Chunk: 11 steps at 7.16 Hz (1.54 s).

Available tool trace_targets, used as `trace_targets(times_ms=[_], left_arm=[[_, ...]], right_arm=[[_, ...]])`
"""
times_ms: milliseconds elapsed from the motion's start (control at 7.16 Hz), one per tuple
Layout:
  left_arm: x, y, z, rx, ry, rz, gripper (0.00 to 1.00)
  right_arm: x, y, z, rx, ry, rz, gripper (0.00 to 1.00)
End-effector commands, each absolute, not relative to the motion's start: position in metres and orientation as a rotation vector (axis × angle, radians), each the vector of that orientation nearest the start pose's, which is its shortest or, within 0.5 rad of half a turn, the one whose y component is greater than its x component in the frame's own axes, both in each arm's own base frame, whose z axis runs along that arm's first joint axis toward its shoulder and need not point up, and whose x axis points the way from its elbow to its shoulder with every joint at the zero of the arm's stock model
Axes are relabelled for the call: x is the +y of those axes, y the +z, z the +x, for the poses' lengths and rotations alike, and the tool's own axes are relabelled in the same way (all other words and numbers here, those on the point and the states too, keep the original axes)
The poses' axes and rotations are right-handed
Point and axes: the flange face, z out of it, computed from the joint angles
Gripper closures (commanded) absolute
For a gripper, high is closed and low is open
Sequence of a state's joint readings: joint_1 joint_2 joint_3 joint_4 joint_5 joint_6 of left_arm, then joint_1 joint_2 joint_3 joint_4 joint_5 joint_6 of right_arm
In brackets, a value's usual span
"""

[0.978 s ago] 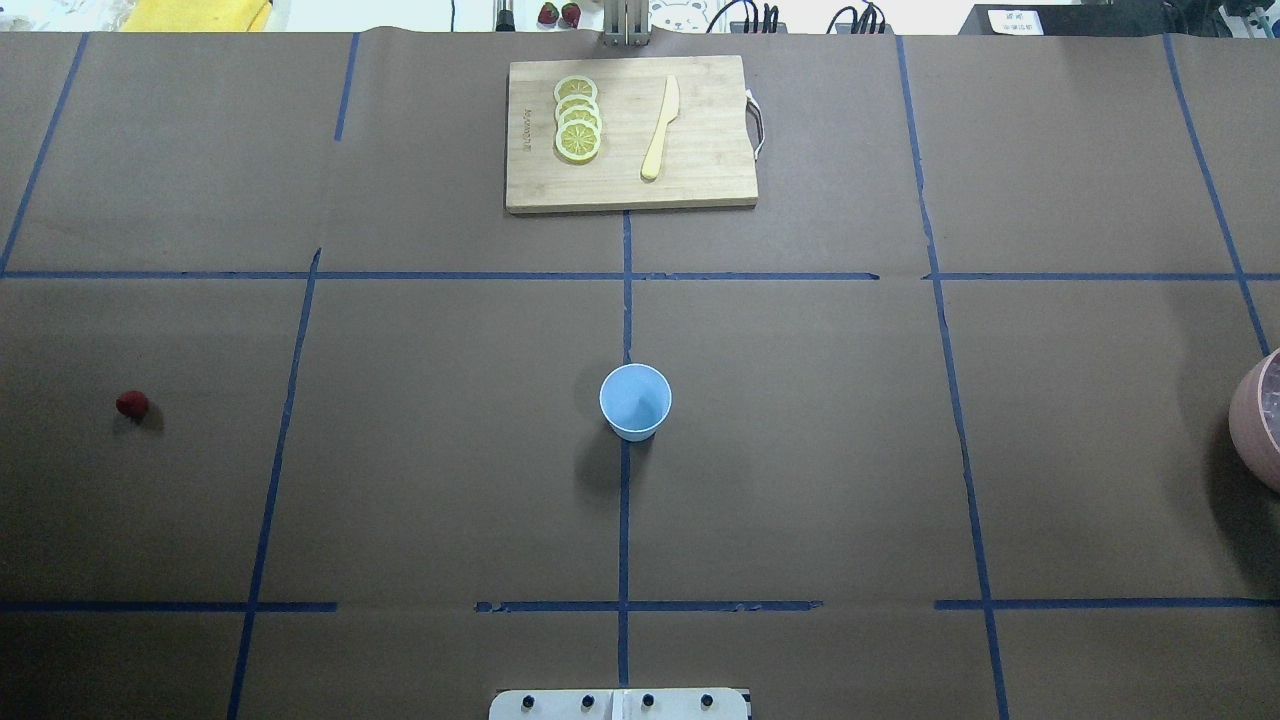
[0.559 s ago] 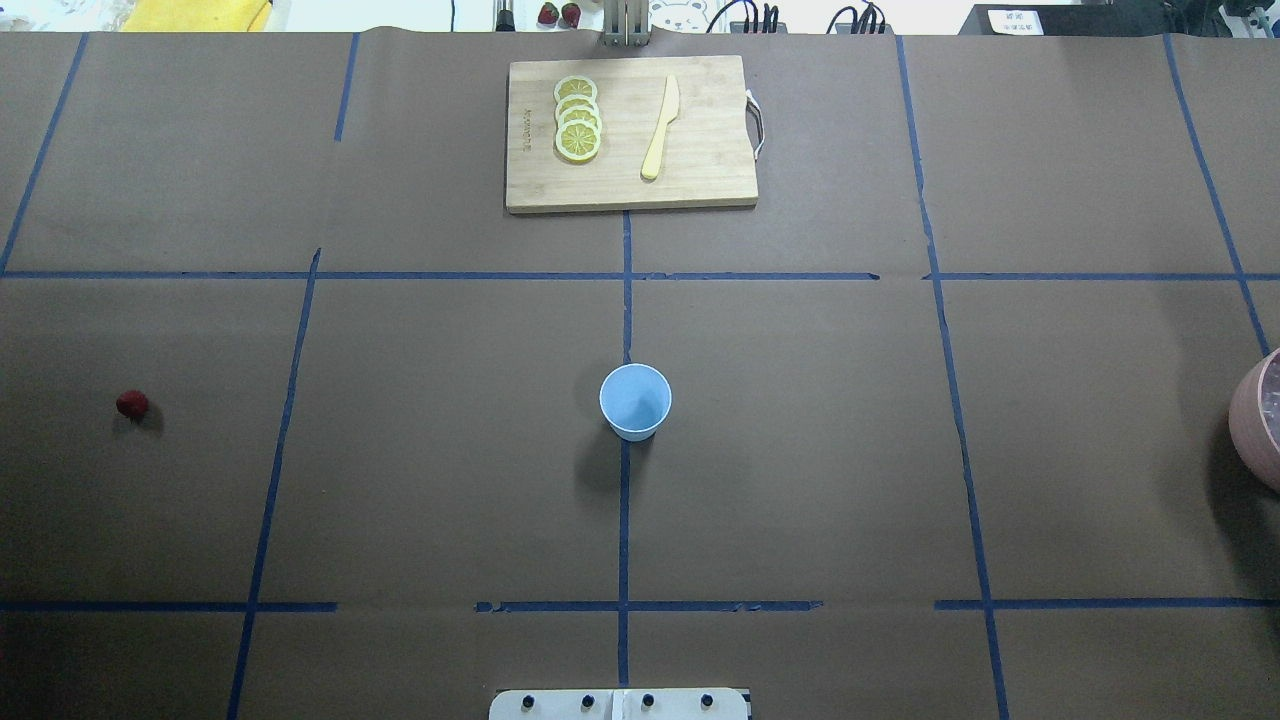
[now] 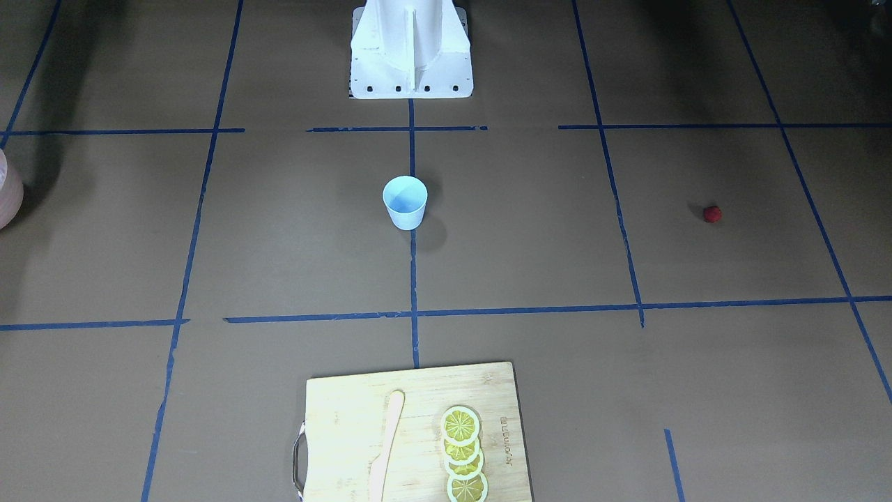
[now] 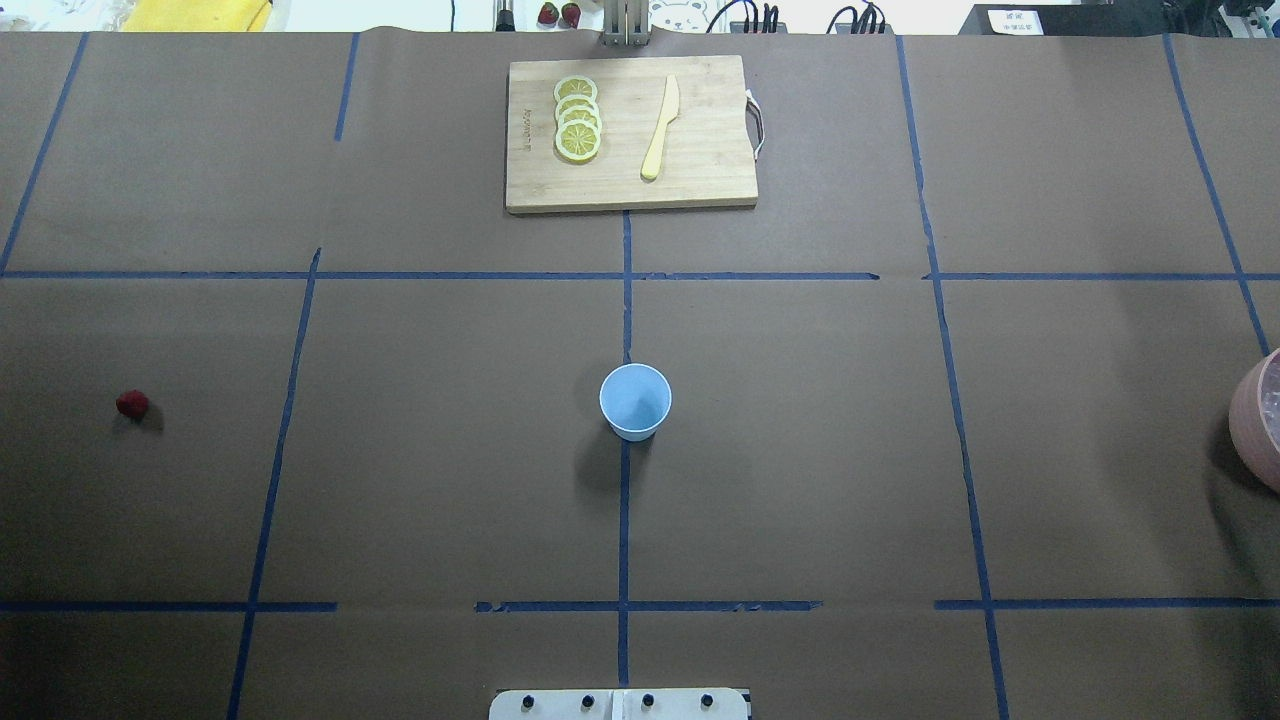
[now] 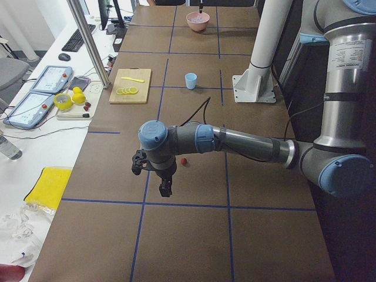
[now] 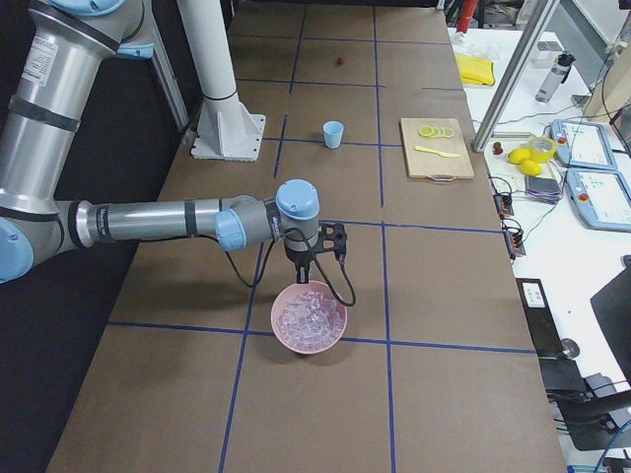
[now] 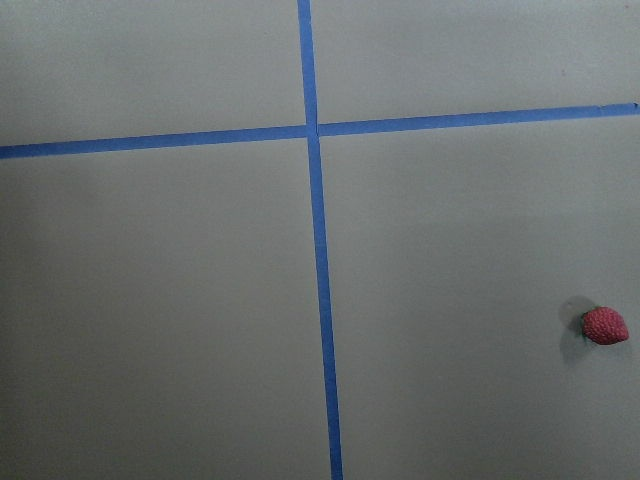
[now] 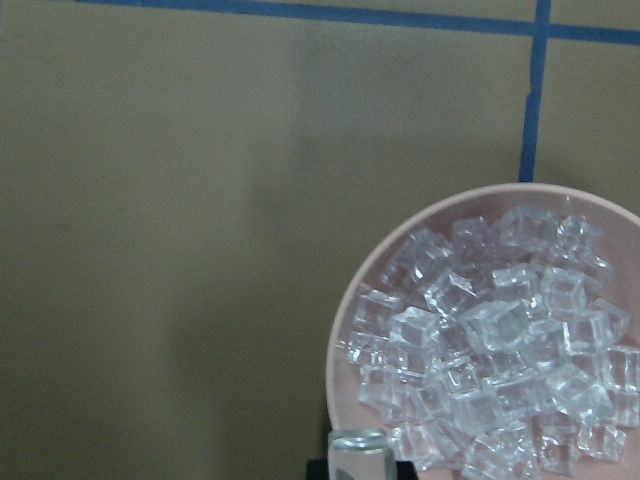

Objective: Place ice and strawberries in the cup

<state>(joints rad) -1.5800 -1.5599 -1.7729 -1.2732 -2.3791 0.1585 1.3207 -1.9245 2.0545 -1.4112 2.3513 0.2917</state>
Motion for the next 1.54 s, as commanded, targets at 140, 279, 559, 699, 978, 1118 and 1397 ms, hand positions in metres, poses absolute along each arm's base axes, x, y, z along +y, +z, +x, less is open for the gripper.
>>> trace_targets(times_ms=[140, 279, 559, 699, 978, 1118, 1397], left_arm=[[-0.472, 0.592, -0.066, 0.813, 0.098, -0.032, 0.0], [-0.472, 0.592, -0.066, 0.814, 0.097, -0.034, 0.0], [-0.472, 0.592, -0.066, 0.814, 0.097, -0.034, 0.0], [-0.472, 0.592, -0.066, 0.814, 0.097, -0.034, 0.0], [-0.472, 0.592, -0.066, 0.813, 0.098, -0.032, 0.0], [-0.472, 0.592, -0.066, 0.813, 0.098, -0.032, 0.0], [-0.472, 0.591, -0.066, 0.812, 0.098, -0.032, 0.0]], right_arm=[[-0.431, 0.446, -0.085, -0.863, -0.061, 0.065, 1.0], [-0.451, 0.399, -0.129, -0.895, -0.039, 0.044, 1.0], [-0.456, 0.309, -0.234, -0.941, -0.025, -0.021, 1.0], [-0.452, 0.27, -0.275, -0.945, -0.018, -0.038, 1.0], [-0.447, 0.207, -0.367, -0.897, 0.0, -0.046, 1.0], [-0.454, 0.18, -0.403, -0.899, 0.025, -0.066, 1.0], [-0.452, 0.145, -0.487, -0.849, 0.07, -0.077, 1.0]])
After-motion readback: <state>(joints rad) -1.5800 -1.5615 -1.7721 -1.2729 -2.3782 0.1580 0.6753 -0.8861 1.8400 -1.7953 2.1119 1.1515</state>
